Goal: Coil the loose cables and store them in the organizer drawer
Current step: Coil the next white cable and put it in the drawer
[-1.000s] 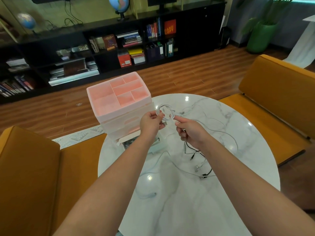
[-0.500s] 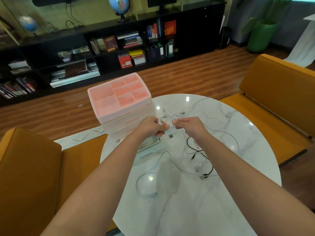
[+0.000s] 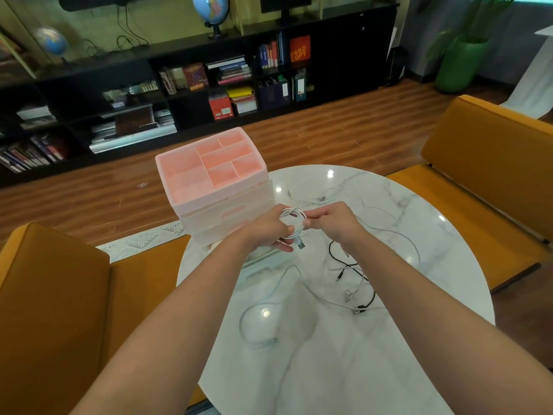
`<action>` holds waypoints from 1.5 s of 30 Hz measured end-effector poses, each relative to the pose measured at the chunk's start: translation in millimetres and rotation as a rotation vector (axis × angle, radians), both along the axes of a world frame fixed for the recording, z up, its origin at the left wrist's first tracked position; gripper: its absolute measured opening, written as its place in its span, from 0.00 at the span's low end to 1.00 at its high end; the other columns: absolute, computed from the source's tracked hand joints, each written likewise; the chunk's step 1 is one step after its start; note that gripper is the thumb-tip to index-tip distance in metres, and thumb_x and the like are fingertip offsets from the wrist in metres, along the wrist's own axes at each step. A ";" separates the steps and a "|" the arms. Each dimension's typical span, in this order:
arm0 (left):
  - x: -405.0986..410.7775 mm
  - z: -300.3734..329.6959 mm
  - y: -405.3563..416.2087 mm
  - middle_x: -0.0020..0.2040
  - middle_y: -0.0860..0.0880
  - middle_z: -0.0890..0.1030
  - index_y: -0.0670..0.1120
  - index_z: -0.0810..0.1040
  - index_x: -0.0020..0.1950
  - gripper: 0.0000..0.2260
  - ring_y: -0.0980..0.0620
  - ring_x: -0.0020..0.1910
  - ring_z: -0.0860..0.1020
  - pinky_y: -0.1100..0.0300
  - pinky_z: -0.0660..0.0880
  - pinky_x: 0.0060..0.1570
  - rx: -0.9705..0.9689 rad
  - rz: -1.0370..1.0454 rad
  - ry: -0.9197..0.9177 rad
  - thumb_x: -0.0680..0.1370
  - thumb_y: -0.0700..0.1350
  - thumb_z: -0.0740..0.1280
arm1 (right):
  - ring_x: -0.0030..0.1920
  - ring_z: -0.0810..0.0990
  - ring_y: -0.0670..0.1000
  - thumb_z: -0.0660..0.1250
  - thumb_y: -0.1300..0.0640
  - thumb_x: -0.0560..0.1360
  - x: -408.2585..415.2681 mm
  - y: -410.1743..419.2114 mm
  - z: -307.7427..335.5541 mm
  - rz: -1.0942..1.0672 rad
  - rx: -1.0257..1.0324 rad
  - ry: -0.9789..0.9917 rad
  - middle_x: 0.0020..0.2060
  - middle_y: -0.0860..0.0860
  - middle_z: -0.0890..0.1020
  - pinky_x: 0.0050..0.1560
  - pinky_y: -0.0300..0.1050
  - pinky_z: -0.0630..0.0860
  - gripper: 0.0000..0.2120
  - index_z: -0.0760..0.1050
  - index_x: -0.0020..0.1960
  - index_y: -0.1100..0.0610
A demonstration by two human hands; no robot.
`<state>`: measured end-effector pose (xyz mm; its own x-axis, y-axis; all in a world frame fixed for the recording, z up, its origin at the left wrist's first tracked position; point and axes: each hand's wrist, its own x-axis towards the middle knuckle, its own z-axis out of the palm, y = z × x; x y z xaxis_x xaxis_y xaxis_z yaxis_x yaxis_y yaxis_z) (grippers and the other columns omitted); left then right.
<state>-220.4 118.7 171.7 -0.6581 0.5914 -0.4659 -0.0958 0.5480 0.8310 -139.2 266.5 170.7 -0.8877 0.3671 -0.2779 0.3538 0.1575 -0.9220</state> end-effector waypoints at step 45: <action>11.6 -11.5 21.6 0.49 0.50 0.83 0.48 0.82 0.56 0.08 0.55 0.48 0.77 0.61 0.77 0.45 0.335 0.548 -0.289 0.79 0.45 0.68 | 0.44 0.78 0.49 0.60 0.58 0.82 -7.2 -8.1 -27.2 -0.368 -0.968 -0.031 0.44 0.51 0.82 0.45 0.43 0.77 0.08 0.77 0.49 0.56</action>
<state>-208.7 140.2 160.2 -0.7793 0.3523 -0.5182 -0.5278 0.0767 0.8459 -146.4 258.4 143.4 -0.7533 0.2212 -0.6194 0.2558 -0.7691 -0.5857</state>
